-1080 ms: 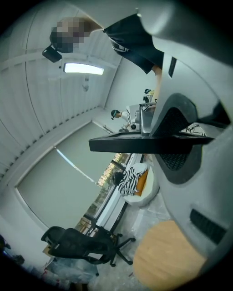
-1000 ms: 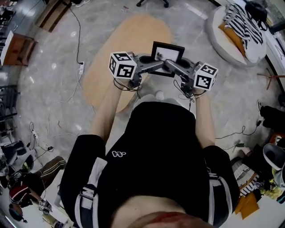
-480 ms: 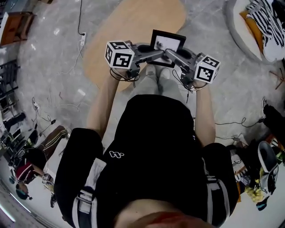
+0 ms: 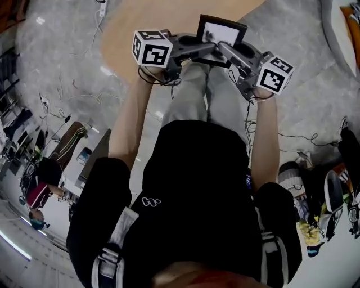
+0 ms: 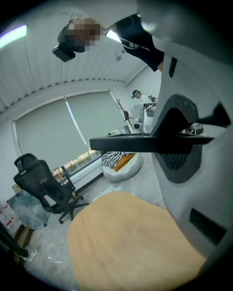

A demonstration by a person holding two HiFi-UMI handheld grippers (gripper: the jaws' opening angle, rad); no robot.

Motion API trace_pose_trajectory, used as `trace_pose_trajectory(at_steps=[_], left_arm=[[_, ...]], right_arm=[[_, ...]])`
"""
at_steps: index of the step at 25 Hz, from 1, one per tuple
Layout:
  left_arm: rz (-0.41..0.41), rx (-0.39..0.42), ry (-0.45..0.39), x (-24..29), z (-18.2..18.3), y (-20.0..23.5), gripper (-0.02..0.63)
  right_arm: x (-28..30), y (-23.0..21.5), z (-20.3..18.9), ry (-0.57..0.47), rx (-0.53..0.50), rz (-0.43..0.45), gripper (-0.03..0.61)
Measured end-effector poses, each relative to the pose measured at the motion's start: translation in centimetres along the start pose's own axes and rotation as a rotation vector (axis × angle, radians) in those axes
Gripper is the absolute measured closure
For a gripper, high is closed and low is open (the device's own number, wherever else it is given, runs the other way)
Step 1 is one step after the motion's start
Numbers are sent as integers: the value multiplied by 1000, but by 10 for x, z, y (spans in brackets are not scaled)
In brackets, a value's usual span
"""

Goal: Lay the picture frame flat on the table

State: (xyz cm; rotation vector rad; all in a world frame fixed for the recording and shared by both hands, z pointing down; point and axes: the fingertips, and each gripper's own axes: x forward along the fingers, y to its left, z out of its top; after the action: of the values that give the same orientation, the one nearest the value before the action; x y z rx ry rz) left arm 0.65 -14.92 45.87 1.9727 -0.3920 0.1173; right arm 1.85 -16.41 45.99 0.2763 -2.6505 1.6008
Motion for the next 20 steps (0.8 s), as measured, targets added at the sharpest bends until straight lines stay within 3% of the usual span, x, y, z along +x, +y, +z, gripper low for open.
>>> trace_pose_trajectory(at_steps=[13,20], left_arm=[[-46,-120,-21,7,-42,121,586],[-28,-121,-45,20,-61,172,560]], right_arm=[[33,-116,-56,48,105,-72,491],[41,-159,-77,29,173,-84,514]])
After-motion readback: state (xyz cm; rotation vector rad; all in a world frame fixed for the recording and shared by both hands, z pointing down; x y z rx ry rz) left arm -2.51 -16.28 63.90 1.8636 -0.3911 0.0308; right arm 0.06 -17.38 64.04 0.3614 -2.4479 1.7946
